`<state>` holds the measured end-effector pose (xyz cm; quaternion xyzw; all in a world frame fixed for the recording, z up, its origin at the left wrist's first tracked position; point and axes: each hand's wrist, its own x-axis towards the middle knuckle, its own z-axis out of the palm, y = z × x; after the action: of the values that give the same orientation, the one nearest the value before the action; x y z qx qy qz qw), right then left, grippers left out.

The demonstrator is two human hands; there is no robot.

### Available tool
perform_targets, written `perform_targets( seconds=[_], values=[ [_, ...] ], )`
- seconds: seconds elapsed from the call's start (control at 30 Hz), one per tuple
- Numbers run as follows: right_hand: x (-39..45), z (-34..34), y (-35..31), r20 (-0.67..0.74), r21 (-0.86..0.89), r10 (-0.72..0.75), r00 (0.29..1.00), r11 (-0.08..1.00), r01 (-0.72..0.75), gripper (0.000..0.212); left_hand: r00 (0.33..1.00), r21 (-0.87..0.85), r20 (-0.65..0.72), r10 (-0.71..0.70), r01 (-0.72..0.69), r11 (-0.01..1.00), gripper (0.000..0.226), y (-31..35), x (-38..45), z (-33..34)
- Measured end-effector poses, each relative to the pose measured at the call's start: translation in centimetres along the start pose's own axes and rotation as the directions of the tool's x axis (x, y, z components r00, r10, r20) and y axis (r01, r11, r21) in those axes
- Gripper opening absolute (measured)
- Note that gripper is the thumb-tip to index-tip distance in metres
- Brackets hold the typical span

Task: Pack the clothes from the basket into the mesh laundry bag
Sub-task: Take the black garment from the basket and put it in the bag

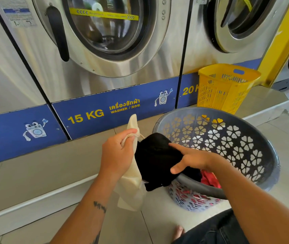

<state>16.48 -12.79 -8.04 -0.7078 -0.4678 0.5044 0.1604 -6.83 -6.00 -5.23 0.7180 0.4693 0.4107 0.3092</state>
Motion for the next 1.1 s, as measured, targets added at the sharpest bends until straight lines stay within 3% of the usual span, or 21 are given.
perform_targets(
  seconds=[0.1, 0.17, 0.23, 0.37, 0.5, 0.67, 0.77, 0.83, 0.9, 0.97, 1.03, 1.1],
  values=[
    [0.1, 0.6, -0.6, -0.118, 0.138, -0.064, 0.991, 0.987, 0.080, 0.065, 1.000, 0.032, 0.016, 0.011, -0.011, 0.999, 0.027, 0.1, -0.3, 0.0],
    [0.1, 1.0, -1.4, -0.234, 0.115, -0.143, 0.962, 0.978, 0.174, 0.038, 1.000, 0.068, 0.016, 0.026, -0.027, 0.997, 0.027, 0.1, -0.4, 0.1],
    [-0.1, 1.5, -2.1, -0.333, 0.023, -0.213, 0.919, 0.972, 0.234, 0.026, 0.998, 0.087, 0.012, 0.058, -0.059, 0.995, 0.026, 0.0, -0.5, 0.3],
    [-1.0, 3.6, -4.1, -0.528, -0.146, -0.365, 0.767, 0.928, 0.342, 0.034, 0.997, 0.108, -0.004, 0.080, -0.079, 0.991, 0.026, -0.3, -0.2, 0.3],
    [-0.6, 6.9, -5.7, -0.558, -0.161, -0.521, 0.646, 0.832, 0.532, 0.050, 1.000, 0.003, -0.010, 0.028, -0.028, 1.000, 0.026, -0.3, 0.5, 0.3],
    [0.7, 9.0, -5.8, -0.524, -0.123, -0.506, 0.685, 0.841, 0.527, 0.053, 0.997, -0.219, 0.015, -0.071, 0.072, 0.973, 0.025, -0.2, 1.0, -0.2],
    [1.4, 9.9, -6.1, -0.384, -0.294, -0.634, 0.671, 0.773, 0.562, 0.025, 0.996, -0.322, 0.052, -0.069, 0.082, 0.943, 0.025, 0.5, 0.9, -0.2],
    [1.6, 9.8, -6.3, -0.216, -0.511, -0.645, 0.732, 0.714, 0.478, 0.012, 0.996, -0.332, 0.059, -0.069, 0.085, 0.940, 0.024, 0.7, 0.8, -0.2],
    [1.7, 9.2, -6.2, -0.114, -0.614, -0.598, 0.794, 0.670, 0.417, 0.009, 0.994, -0.341, 0.043, -0.101, 0.109, 0.934, 0.024, 0.5, 1.0, -0.5],
    [1.2, 8.1, -6.0, -0.133, -0.572, -0.579, 0.804, 0.708, 0.415, 0.034, 0.993, -0.330, 0.021, -0.116, 0.116, 0.937, 0.025, 0.1, 1.2, -0.9],
    [0.6, 6.5, -5.8, -0.254, -0.553, -0.634, 0.731, 0.715, 0.428, 0.046, 0.994, -0.300, 0.007, -0.108, 0.105, 0.948, 0.025, -0.1, 1.2, -1.1],
    [0.2, 4.7, -5.2, -0.407, -0.659, -0.654, 0.637, 0.693, 0.290, 0.058, 0.994, -0.277, 0.011, -0.106, 0.105, 0.955, 0.024, -0.2, 1.2, -1.0]
  ],
)
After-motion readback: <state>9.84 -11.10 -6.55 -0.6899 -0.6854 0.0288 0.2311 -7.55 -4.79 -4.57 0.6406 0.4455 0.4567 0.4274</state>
